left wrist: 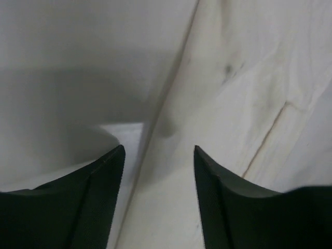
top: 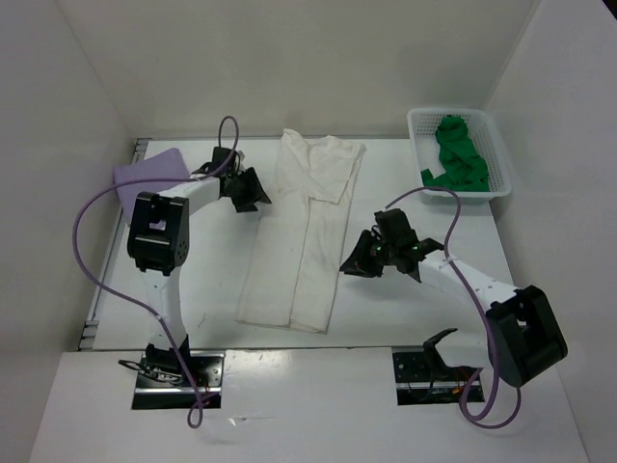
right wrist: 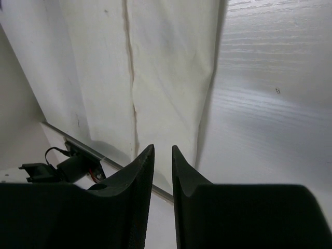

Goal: Fold and stack the t-shirts
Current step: Rotate the tshirt 90 degrees, then grab the bottom of the folded rectangular tshirt with both arms

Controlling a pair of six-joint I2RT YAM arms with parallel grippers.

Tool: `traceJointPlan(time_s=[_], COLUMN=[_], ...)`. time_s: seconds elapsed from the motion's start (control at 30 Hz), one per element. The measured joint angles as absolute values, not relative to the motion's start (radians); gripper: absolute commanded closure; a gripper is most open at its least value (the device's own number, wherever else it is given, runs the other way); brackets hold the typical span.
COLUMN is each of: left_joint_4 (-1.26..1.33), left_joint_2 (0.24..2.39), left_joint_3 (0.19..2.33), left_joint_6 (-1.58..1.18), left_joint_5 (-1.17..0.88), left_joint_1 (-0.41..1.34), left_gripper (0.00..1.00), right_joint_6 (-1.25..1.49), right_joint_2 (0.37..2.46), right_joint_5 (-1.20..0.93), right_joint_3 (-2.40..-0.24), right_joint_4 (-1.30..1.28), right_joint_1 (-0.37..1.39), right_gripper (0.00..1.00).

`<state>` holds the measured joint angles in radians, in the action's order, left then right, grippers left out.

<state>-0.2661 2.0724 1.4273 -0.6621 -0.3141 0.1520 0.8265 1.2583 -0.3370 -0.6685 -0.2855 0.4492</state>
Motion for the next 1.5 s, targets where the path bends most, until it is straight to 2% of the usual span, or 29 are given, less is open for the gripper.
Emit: traceJointPlan(time_s=[0.03,0.1,0.13,0.17,0.3,0.4,0.43,0.47,0.5,0.53,0.57,0.63,0.67,0.77,0.97,1.13,1.2,1.27,1.3,1.37,1.43,1.5], left_joint_4=[-0.256,-0.233,-0.223,-0.219,-0.15,-0.084,-0.075,-0.074,-0.074,-0.073,-0.072,-0.061,-0.065,-0.099,-0.199,-0.201,-0.204,-0.177,-0.171,-0.16,-0.158,-0.158], left_joint_2=[2.109,2.178,2.201,2.221,2.205,2.097,2.052,2.012,1.972,1.946,1.926,1.887,1.871,1.814,1.641,1.81,1.913,2.016,2.064,2.15,2.227,2.28], left_joint_3=[1.483,1.565,1.583,1.59,1.533,1.347,1.279,1.222,1.171,1.137,1.117,1.106,1.105,1.09,0.987,1.073,1.193,1.324,1.385,1.496,1.585,1.658], left_joint_6=[-0.659,-0.653,-0.657,-0.658,-0.707,-0.765,-0.78,-0.795,-0.817,-0.824,-0.844,-0.857,-0.855,-0.833,-0.763,-0.739,-0.739,-0.733,-0.733,-0.736,-0.742,-0.768], left_joint_5=[-0.313,-0.316,-0.32,-0.326,-0.363,-0.36,-0.358,-0.353,-0.346,-0.342,-0.348,-0.356,-0.354,-0.352,-0.308,-0.29,-0.331,-0.329,-0.338,-0.329,-0.341,-0.342], left_joint_1=[0.152,0.152,0.154,0.153,0.131,0.086,0.068,0.052,0.036,0.026,0.023,0.037,0.043,0.054,0.039,0.035,0.031,0.032,0.033,0.038,0.042,0.051], left_gripper=[0.62,0.89,0.99,1.0,1.0,1.0,0.97,0.88,0.74,0.45,0.35,0.2,0.19,0.21,0.21,0.21,0.22,0.3,0.44,0.6,0.71,0.72], right_joint_6=[0.825,0.824,0.825,0.824,0.801,0.765,0.757,0.749,0.742,0.738,0.734,0.73,0.73,0.746,0.814,0.836,0.837,0.838,0.838,0.839,0.839,0.836], right_joint_2=[1.258,1.258,1.259,1.261,1.336,1.431,1.448,1.455,1.456,1.456,1.456,1.456,1.454,1.432,1.399,1.417,1.42,1.429,1.434,1.441,1.452,1.468], right_joint_5=[-0.339,-0.342,-0.345,-0.347,-0.36,-0.368,-0.372,-0.378,-0.384,-0.39,-0.397,-0.409,-0.41,-0.403,-0.405,-0.392,-0.389,-0.387,-0.385,-0.381,-0.378,-0.377], right_joint_3=[-0.669,-0.669,-0.669,-0.669,-0.696,-0.756,-0.769,-0.778,-0.781,-0.781,-0.781,-0.78,-0.779,-0.751,-0.601,-0.606,-0.621,-0.633,-0.637,-0.643,-0.65,-0.667], right_joint_4=[-0.285,-0.285,-0.284,-0.281,-0.272,-0.273,-0.272,-0.271,-0.27,-0.27,-0.27,-0.27,-0.27,-0.265,-0.228,-0.223,-0.213,-0.198,-0.189,-0.185,-0.183,-0.184], right_joint_1=[0.449,0.448,0.447,0.444,0.411,0.393,0.391,0.39,0.389,0.389,0.389,0.388,0.389,0.41,0.538,0.539,0.539,0.539,0.539,0.539,0.537,0.528], right_gripper=[0.75,0.73,0.73,0.73,0.69,0.68,0.66,0.65,0.62,0.6,0.59,0.56,0.56,0.5,0.49,0.52,0.52,0.52,0.52,0.52,0.52,0.52])
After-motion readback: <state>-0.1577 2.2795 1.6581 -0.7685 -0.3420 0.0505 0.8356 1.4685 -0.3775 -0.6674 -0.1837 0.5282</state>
